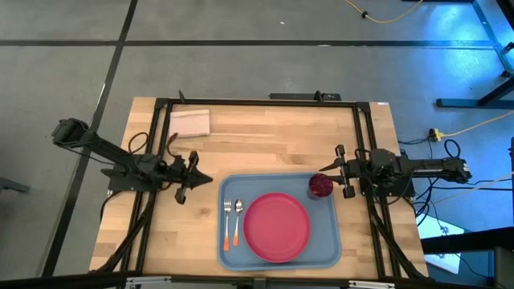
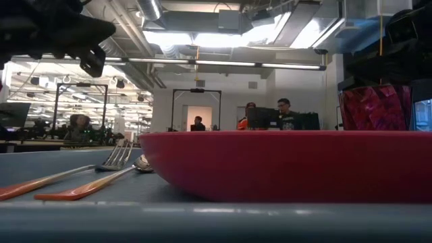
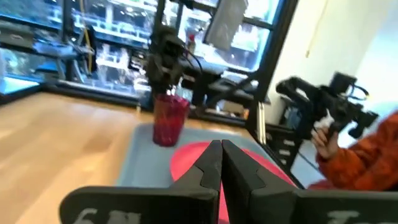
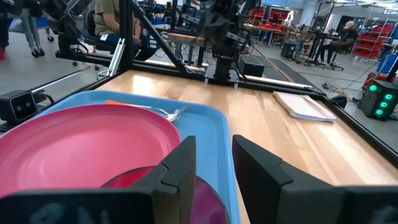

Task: Pick and place plate/cup/fork/spoon on tray
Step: Return to Home Position

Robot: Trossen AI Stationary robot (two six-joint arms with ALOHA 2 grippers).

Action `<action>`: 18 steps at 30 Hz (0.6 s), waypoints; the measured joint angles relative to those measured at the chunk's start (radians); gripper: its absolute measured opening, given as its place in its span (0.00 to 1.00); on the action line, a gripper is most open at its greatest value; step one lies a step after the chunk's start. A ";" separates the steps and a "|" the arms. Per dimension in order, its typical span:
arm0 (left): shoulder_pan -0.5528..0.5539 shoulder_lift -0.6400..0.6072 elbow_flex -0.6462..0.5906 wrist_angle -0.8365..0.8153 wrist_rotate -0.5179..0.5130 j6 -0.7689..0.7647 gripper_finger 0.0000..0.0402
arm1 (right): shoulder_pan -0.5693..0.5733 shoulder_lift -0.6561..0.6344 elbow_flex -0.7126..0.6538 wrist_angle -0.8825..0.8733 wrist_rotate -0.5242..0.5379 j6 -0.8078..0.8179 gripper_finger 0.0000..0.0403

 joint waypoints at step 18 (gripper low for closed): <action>0.063 -0.256 0.000 0.020 0.002 0.000 0.00 | 0.000 0.000 0.000 0.000 -0.001 0.051 0.27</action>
